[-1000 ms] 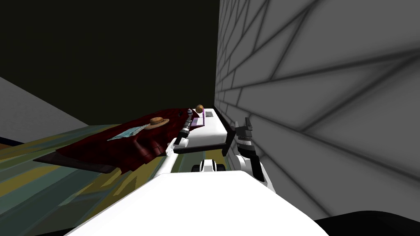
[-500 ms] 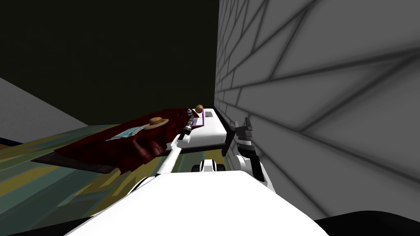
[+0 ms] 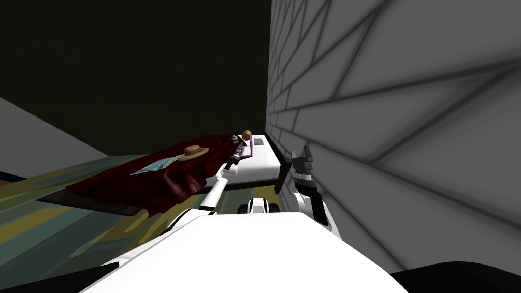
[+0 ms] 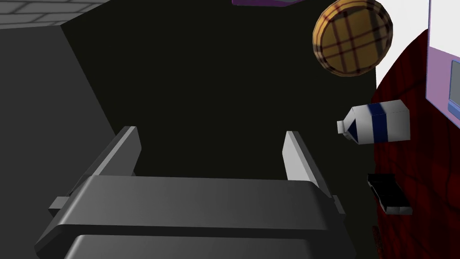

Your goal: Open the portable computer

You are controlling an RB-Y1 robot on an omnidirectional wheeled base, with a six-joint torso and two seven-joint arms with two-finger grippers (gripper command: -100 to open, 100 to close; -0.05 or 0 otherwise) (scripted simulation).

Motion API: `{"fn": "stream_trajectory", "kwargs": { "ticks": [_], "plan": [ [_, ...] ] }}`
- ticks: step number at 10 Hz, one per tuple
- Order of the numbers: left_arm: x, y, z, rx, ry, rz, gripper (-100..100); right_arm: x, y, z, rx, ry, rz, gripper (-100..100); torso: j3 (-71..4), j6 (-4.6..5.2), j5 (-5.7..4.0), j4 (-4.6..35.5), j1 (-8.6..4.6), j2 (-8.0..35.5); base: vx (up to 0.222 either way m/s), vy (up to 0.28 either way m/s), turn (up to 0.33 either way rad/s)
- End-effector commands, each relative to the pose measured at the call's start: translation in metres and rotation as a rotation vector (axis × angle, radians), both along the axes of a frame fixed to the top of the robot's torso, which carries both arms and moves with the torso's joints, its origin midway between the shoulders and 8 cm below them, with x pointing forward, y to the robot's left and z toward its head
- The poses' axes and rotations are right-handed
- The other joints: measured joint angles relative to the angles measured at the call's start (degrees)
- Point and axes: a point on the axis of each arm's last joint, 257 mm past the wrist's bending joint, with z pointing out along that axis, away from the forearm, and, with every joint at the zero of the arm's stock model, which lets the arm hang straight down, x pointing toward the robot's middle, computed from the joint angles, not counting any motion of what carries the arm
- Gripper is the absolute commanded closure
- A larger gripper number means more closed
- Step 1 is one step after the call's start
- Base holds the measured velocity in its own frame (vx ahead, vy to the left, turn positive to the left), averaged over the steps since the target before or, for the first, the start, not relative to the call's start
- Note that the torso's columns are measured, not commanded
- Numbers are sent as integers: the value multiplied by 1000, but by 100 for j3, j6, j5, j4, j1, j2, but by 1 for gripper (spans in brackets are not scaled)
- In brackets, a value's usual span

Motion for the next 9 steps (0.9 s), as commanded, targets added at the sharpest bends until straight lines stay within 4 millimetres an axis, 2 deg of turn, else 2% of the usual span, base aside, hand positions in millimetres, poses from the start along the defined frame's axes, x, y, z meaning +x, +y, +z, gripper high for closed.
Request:
{"fn": "stream_trajectory", "kwargs": {
  "ticks": [1,2,3,6,9],
  "plan": [
    [16,-6,-7,13,35,-1,-100,0,0,0,0,0,0,0,-1,1,0,0,-1,-1,4,-14,-3],
    [27,-12,-4,23,46,-5,-100,0,0,0,0,0,0,0,0,0,0,0,-1,0,4,-18,-1],
    [28,-11,-10,24,59,-3,-100,0,0,0,0,0,0,0,0,1,-1,1,-3,0,5,-18,-3],
    [49,-21,-8,46,92,-6,-100,0,0,0,0,0,0,0,1,-1,0,0,0,2,2,-19,-2],
    [61,-24,-17,61,129,-3,-100,0,0,0,0,0,0,0,0,1,0,1,-1,0,4,-15,-2]
  ]
}}
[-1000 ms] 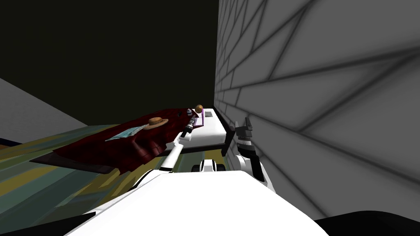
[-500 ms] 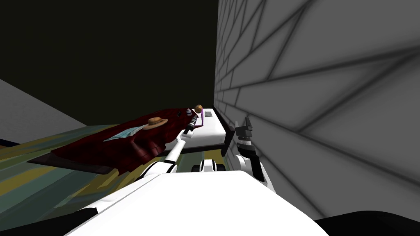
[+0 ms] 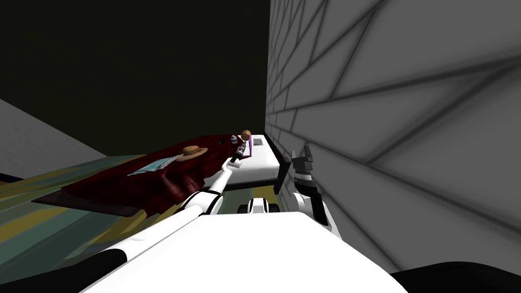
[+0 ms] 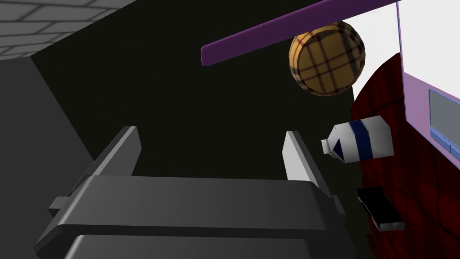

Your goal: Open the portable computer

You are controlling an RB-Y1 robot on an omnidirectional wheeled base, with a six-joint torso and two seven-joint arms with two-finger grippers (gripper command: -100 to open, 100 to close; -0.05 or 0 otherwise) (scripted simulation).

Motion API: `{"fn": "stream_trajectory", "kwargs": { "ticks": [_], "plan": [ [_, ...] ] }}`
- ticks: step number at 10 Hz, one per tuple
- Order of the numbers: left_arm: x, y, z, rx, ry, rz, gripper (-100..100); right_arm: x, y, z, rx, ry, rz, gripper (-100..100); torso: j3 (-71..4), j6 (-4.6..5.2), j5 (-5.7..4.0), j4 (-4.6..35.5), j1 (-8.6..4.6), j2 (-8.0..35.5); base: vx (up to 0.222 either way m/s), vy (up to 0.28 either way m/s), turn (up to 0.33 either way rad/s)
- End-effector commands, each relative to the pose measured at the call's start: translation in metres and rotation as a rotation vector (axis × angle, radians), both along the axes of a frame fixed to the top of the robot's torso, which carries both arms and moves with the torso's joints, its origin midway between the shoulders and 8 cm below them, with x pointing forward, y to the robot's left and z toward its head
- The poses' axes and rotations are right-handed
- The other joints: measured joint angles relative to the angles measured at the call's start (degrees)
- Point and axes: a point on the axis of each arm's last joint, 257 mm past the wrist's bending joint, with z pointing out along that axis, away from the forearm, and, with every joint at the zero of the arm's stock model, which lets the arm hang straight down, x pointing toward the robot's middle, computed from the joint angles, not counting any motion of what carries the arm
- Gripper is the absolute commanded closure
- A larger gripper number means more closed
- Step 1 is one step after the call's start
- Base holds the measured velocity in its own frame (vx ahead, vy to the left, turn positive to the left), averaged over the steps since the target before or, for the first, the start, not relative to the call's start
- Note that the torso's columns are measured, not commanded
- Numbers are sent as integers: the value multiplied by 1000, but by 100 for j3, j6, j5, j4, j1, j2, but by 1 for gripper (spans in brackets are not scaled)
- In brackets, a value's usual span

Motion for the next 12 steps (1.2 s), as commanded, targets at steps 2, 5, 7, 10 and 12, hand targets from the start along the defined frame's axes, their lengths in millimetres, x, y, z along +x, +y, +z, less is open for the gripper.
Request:
{"fn": "stream_trajectory", "kwargs": {
  "ticks": [2,5,7,10,12],
  "plan": [
    [16,-5,-8,21,44,4,-100,0,0,0,0,0,0,0,1,0,0,0,-1,1,3,-15,-2],
    [32,-10,-7,47,81,8,-100,0,0,0,0,0,0,0,1,-1,0,-1,1,1,2,-16,-2],
    [40,-11,-10,62,105,13,-100,0,0,0,0,0,0,0,1,0,-1,0,-3,2,2,-20,-3],
    [52,-13,-2,86,124,19,-100,0,0,0,0,0,0,0,1,-1,1,-1,2,1,3,-14,-1],
    [58,-10,-8,100,152,28,-100,0,0,0,0,0,0,0,2,-1,1,0,2,2,1,-11,-2]
  ]
}}
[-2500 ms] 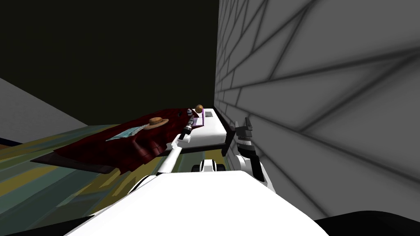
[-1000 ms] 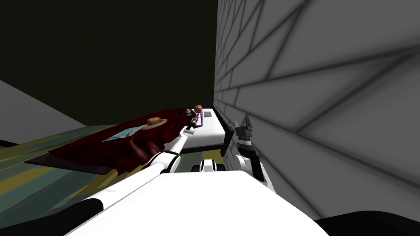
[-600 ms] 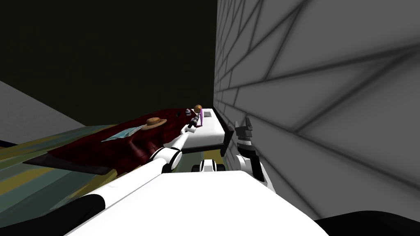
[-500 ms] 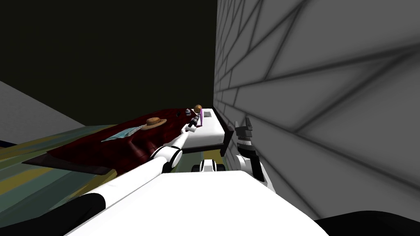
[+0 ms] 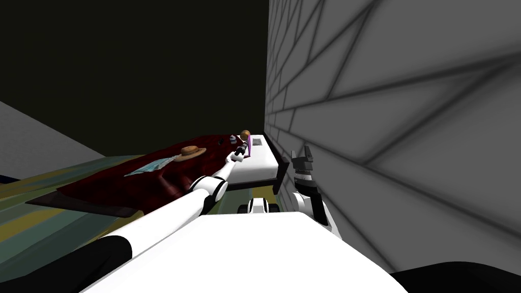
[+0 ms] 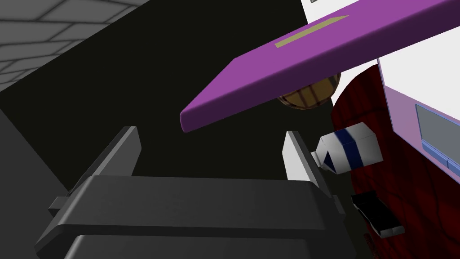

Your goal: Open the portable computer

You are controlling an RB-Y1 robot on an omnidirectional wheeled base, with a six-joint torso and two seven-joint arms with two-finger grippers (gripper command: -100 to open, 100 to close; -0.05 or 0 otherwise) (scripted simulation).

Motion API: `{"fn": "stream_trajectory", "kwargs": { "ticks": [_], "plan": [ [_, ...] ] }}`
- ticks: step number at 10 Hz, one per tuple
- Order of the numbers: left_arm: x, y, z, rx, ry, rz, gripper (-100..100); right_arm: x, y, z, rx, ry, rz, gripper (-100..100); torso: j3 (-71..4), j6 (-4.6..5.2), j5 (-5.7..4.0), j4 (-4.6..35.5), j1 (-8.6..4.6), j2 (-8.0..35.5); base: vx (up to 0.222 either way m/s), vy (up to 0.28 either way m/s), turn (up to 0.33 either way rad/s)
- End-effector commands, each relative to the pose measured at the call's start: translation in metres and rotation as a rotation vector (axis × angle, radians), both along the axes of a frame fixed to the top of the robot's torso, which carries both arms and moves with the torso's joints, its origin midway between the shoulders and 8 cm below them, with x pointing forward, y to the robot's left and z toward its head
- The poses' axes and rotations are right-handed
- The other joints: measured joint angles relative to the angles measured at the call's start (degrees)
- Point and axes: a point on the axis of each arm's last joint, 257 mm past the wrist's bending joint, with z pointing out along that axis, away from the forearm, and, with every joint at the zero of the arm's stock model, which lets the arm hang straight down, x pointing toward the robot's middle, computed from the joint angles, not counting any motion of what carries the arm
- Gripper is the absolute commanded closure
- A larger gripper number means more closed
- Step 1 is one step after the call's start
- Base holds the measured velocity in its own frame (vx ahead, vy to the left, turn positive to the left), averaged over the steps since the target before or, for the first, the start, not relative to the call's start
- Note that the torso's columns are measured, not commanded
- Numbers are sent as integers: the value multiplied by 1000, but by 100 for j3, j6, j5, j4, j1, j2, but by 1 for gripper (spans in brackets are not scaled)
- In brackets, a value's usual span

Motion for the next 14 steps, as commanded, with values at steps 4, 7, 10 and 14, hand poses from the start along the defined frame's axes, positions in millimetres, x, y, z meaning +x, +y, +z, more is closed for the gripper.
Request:
{"fn": "stream_trajectory", "kwargs": {
  "ticks": [4,7,10,14],
  "plan": [
    [21,10,4,55,60,31,-100,0,0,0,0,0,0,0,-1,0,-1,0,-3,-2,4,-18,-2],
    [23,11,5,61,64,35,-100,0,0,0,0,0,0,0,0,0,1,0,2,1,0,-8,-1],
    [21,81,-5,-1,74,123,100,0,0,0,0,0,0,0,-20,-18,18,-44,32,-26,-40,15,-272],
    [11,150,-5,-59,49,205,100,0,0,0,0,0,0,0,-34,-20,25,-61,35,-46,-50,22,-218]
  ]
}}
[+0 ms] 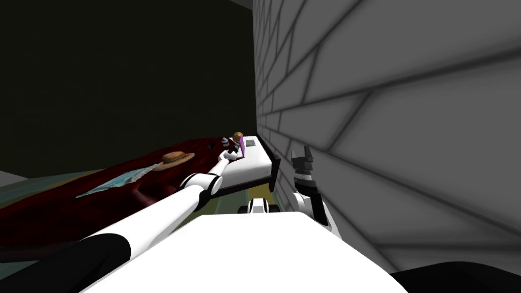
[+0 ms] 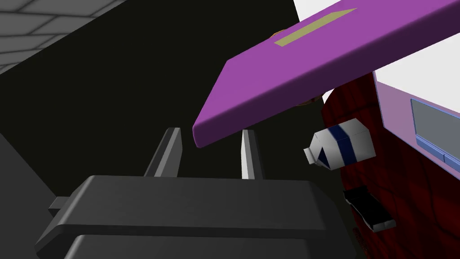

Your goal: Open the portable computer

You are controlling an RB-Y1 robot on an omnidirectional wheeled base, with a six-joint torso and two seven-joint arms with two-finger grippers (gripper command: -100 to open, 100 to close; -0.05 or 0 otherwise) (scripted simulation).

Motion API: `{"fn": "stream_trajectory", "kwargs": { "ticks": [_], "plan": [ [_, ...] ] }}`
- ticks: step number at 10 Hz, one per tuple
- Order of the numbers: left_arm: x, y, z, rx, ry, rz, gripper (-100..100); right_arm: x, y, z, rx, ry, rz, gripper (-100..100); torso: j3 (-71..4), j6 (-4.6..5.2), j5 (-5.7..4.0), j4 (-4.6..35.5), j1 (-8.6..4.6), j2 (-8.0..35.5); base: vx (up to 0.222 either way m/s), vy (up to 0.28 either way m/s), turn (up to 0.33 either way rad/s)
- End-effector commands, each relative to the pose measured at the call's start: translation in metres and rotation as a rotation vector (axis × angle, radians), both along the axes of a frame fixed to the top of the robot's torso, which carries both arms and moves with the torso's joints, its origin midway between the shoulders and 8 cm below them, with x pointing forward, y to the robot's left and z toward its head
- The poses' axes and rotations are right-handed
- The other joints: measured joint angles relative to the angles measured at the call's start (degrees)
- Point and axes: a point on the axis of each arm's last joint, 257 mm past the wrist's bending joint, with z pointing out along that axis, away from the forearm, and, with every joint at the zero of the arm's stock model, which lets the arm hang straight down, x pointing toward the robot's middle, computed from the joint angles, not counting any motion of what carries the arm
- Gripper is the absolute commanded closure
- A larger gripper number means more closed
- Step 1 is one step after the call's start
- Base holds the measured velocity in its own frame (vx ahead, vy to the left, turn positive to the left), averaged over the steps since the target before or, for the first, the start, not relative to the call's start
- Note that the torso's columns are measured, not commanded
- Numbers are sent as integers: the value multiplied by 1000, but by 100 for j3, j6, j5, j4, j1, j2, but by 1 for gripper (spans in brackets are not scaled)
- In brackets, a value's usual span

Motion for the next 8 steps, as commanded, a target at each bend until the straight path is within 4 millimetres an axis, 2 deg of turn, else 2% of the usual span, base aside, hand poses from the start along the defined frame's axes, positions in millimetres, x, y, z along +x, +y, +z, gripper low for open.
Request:
{"fn": "stream_trajectory", "kwargs": {
  "ticks": [1,3,4,5,6,7,8],
  "plan": [
    [-3,43,1,-25,-20,49,100,0,0,0,0,0,0,0,0,23,-5,17,-5,-2,-49,21,-109],
    [-5,49,-22,-26,26,63,100,0,0,0,0,0,0,0,-1,11,-14,25,-22,-7,3,5,38],
    [-6,51,-27,-27,36,66,100,0,0,0,0,0,0,0,-6,16,-7,8,-19,-13,19,-1,4],
    [-20,114,-36,-70,32,146,100,0,0,0,0,0,0,0,-11,20,3,-14,-14,-19,-53,23,-387],
    [-18,110,-16,-59,-9,132,100,0,0,0,0,0,0,0,-7,17,17,-26,10,-10,-99,27,-434],
    [-21,119,-28,-74,13,152,100,0,0,0,0,0,0,0,-13,58,9,-11,-10,-19,-57,22,-96],
    [-39,179,-39,-118,17,232,100,0,0,0,0,0,0,0,-20,37,3,-14,-27,-34,-55,17,-390]
  ]
}}
